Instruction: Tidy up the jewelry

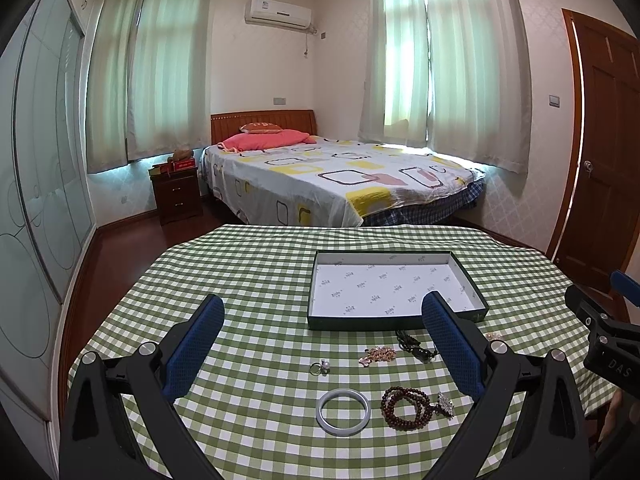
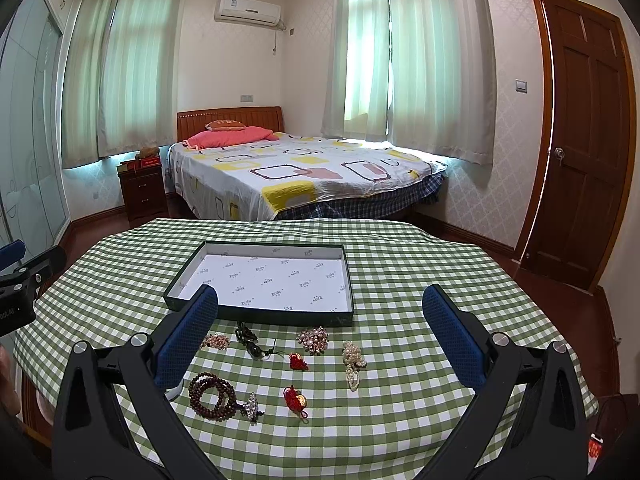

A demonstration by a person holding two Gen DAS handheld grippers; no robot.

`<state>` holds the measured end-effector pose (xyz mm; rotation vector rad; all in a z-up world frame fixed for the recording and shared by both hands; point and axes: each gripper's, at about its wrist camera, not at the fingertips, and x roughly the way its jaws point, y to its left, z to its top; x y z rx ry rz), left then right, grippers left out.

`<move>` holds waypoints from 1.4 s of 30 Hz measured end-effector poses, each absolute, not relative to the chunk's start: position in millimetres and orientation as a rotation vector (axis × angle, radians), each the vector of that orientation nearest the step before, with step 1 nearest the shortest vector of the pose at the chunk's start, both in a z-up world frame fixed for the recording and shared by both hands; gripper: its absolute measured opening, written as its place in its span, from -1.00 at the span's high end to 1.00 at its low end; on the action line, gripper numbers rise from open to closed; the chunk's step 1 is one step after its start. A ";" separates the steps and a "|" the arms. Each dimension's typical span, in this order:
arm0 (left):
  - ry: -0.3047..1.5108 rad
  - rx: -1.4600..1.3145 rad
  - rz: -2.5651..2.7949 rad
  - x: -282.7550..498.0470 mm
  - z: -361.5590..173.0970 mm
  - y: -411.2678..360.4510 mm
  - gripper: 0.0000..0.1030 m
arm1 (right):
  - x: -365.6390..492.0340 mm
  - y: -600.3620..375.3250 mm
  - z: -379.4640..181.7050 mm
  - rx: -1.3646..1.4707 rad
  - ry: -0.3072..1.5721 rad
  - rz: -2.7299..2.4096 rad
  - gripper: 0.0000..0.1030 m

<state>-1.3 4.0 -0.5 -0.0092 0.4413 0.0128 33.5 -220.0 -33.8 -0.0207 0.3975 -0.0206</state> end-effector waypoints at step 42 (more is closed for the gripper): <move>0.463 -0.012 0.022 0.1 -4.8 4.2 -0.86 | 34.3 -217.8 -39.7 -0.024 0.407 -0.019 -0.94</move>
